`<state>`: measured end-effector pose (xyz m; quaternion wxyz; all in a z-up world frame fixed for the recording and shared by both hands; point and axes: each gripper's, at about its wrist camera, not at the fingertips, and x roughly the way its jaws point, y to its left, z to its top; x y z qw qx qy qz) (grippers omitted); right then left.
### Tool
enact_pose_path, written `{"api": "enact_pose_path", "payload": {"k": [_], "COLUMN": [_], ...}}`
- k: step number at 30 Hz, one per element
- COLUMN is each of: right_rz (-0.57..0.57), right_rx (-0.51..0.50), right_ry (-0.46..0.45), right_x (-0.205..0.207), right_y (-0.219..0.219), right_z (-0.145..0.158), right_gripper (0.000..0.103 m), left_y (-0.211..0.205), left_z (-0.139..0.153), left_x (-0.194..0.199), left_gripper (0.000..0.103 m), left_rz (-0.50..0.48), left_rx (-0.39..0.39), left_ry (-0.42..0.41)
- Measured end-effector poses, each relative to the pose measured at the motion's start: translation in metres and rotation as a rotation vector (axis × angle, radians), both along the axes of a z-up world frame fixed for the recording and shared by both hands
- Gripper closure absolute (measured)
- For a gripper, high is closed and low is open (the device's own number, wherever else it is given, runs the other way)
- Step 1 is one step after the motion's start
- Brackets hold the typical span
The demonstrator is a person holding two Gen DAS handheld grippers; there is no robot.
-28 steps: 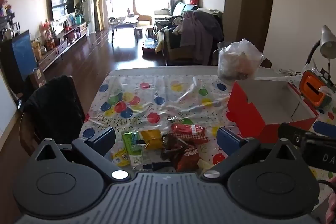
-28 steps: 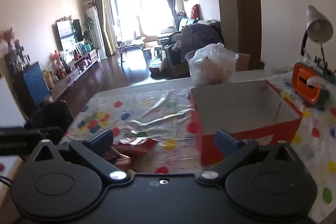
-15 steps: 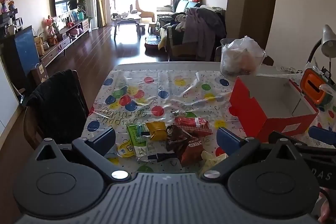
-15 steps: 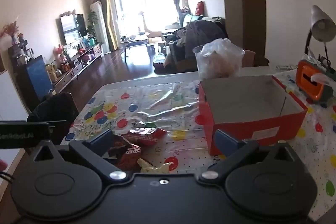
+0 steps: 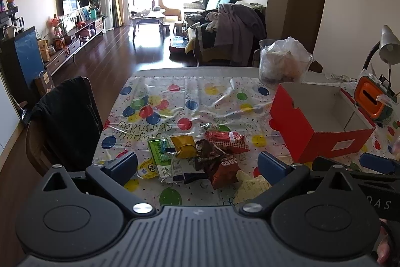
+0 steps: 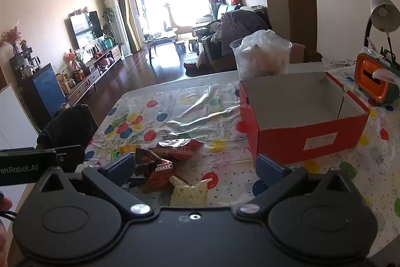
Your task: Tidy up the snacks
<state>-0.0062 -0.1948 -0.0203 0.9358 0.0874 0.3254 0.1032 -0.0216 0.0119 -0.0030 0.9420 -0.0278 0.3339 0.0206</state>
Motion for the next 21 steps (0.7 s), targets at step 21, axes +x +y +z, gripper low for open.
{"api": "enact_pose_path", "payload": {"k": [21], "right_rz": [-0.016], "right_rx": [-0.024], "right_ry": [-0.038], "right_x": [-0.006], "right_y": [0.003], "right_z": [0.012], "right_gripper": [0.0], "left_y": [0.0], "left_z": [0.008], "left_x": [-0.006], "left_gripper": [0.0], "left_rz": [-0.003], "left_rx": [0.002], "left_ry": [-0.048]}}
